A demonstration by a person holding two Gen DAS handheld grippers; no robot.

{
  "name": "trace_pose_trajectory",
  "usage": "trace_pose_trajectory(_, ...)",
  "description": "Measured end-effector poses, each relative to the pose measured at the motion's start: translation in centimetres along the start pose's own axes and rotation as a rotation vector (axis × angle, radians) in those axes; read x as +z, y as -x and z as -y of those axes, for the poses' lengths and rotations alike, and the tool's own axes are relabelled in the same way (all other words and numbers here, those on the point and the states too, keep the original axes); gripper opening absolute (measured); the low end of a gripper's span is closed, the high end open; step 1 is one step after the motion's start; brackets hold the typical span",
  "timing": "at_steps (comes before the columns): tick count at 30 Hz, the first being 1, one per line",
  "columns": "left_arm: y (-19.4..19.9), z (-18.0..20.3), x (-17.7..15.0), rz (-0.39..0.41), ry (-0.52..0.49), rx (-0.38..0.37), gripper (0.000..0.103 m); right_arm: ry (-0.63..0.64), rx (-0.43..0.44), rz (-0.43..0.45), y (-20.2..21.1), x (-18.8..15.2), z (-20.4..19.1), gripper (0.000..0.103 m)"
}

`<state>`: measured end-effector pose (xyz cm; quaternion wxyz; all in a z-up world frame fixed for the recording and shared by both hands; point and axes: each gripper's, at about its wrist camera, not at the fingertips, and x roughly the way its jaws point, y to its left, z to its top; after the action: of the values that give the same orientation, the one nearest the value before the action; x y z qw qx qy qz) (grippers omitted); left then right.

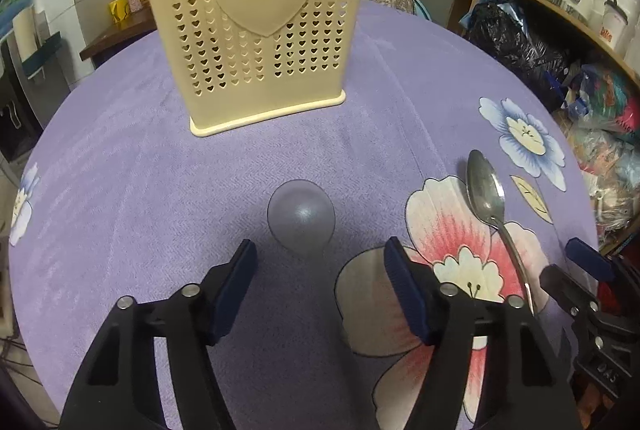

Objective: Organize utensils
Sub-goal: 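Close the left tool on the clear spoon while the right grasps the silver spoon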

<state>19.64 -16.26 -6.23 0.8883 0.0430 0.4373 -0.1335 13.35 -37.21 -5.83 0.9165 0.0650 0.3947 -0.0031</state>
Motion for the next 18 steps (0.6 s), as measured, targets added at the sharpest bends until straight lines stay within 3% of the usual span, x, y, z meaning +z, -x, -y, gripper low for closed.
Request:
trace_pose_trajectory(5, -0.5, 0.4, 0.6, 0.008, 0.000, 0.040, 0.048, 0.003, -0.002, -0.007, -0.1, 0.0, 0.0, 0.060)
trace_pose_trajectory(7, -0.7, 0.8, 0.9, 0.008, -0.015, 0.051, 0.036, 0.002, -0.002, -0.009, -0.2, 0.0, -0.1, 0.060)
trace_pose_trajectory(14, -0.8, 0.8, 1.5, 0.012, -0.018, 0.025, 0.036, 0.016, 0.001, -0.016, -0.4, 0.1, -0.7, 0.060)
trace_pose_trajectory(18, 0.8, 0.2, 2.0, 0.061, 0.007, -0.007, 0.036, 0.020, 0.019, -0.022, -0.6, 0.6, -0.9, 0.060)
